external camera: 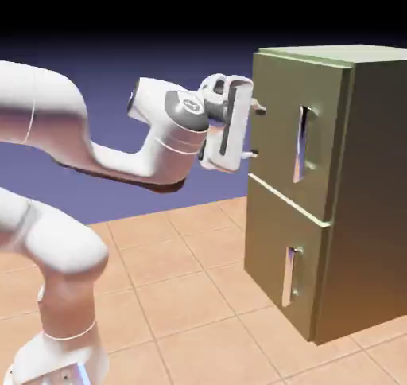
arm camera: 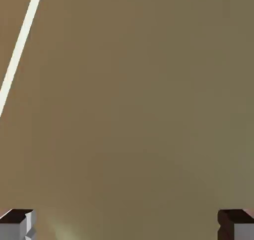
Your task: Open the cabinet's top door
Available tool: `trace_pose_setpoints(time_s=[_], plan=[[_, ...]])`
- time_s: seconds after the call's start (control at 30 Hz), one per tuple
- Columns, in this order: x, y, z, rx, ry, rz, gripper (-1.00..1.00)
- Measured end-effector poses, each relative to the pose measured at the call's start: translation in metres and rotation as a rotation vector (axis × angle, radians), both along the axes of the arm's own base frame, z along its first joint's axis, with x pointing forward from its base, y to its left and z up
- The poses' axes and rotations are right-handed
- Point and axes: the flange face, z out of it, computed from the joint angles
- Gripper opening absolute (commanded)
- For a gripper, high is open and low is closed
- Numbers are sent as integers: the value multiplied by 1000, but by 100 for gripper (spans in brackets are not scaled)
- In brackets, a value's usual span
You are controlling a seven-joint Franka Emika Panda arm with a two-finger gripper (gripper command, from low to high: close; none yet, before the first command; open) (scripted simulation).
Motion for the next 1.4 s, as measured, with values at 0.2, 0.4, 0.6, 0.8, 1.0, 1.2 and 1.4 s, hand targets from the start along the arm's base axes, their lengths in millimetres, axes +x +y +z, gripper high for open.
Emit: trace_pose_setpoints(time_s=[0.2, 0.4, 0.6, 0.8, 1.0, 1.2, 1.4], plan=[[-3, -17, -5, -260, -78, 78, 0], [-3, -36, -14, -520, -155, 140, 0], [1, -58, -26, -780, -229, 187, 0], [8, -80, -43, -1039, -298, 220, 0], [40, -83, -46, -1087, -311, 226, 0], [47, -75, -47, -1097, -285, 182, -100], [7, -50, -47, -1113, -200, 46, -100]])
